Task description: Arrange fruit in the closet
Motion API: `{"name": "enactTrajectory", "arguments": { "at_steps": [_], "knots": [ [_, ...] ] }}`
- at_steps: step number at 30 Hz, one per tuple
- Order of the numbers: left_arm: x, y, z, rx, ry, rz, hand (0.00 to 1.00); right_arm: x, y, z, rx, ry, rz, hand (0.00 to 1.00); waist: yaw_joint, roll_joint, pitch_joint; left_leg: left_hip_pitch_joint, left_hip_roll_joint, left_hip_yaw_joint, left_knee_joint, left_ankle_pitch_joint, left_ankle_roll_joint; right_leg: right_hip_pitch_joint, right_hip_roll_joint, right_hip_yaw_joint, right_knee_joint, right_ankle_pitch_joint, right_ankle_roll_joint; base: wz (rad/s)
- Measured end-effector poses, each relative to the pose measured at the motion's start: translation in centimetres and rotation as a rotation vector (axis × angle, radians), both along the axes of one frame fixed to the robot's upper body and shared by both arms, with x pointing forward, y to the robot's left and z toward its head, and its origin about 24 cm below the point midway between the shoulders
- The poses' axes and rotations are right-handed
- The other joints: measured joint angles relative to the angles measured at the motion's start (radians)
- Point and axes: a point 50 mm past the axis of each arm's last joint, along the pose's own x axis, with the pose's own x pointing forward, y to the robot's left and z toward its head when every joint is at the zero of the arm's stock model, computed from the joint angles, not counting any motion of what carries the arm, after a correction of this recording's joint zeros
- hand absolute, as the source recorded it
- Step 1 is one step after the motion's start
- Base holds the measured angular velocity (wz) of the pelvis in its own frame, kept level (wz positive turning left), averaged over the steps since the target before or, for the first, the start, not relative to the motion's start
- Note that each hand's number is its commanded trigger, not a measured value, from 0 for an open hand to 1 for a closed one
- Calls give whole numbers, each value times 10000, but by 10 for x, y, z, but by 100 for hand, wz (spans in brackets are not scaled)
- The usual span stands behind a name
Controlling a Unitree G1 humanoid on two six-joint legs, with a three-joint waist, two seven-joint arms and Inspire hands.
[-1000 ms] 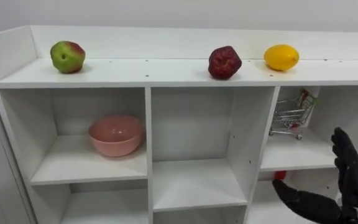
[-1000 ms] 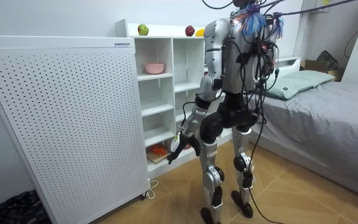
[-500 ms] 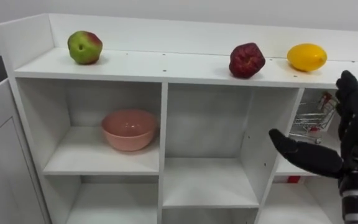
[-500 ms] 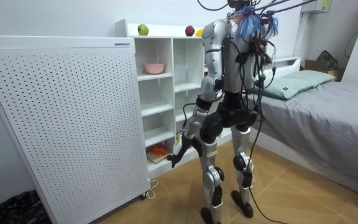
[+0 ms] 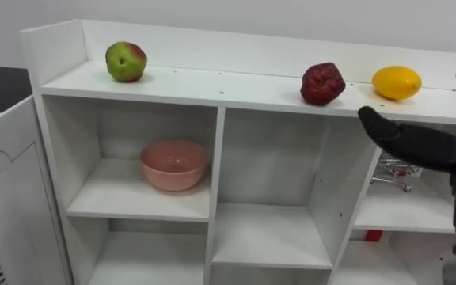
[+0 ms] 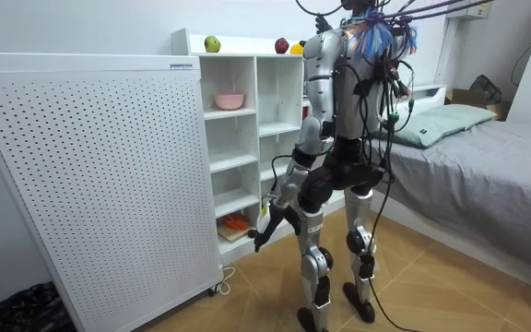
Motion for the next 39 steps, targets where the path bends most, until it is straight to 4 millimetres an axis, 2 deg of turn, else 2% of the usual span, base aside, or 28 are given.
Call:
{"name": "enactTrajectory", "arguments": {
  "at_steps": [3, 9, 17, 24, 39],
  "knots": [
    [2, 1, 0, 25, -36, -13, 0, 7, -1, 1, 9, 57, -102, 0, 35, -79, 73, -26, 2, -43, 2, 0, 0, -3, 1, -40, -11, -1, 1, 6],
    [8, 2, 1, 60, -180, -40, 0, 14, -9, -6, -69, 611, -91, 0, 109, -202, 10, -318, -21, -268, 116, 1, -1, -150, -17, -225, -16, 0, 1, 11],
    [4, 4, 2, 72, -133, -54, 0, 27, -23, 10, -902, 972, 195, 0, 132, -210, 22, -298, -21, -277, 124, 2, -2, -77, -15, -263, -45, -1, 1, 1],
    [6, 6, 4, 110, -174, -144, 0, 37, -31, 1, -787, 1993, 448, 0, 142, -432, 19, -294, -21, -310, 185, 8, -12, -26, -24, -387, -35, -1, 1, 0],
    [4, 14, 6, 220, 86, -149, 0, 49, -30, 2, -662, 2584, 1300, 0, 121, -463, 19, -294, -12, -322, 199, 10, -17, 6, -25, -491, -35, 0, 0, 0]
  ]
}}
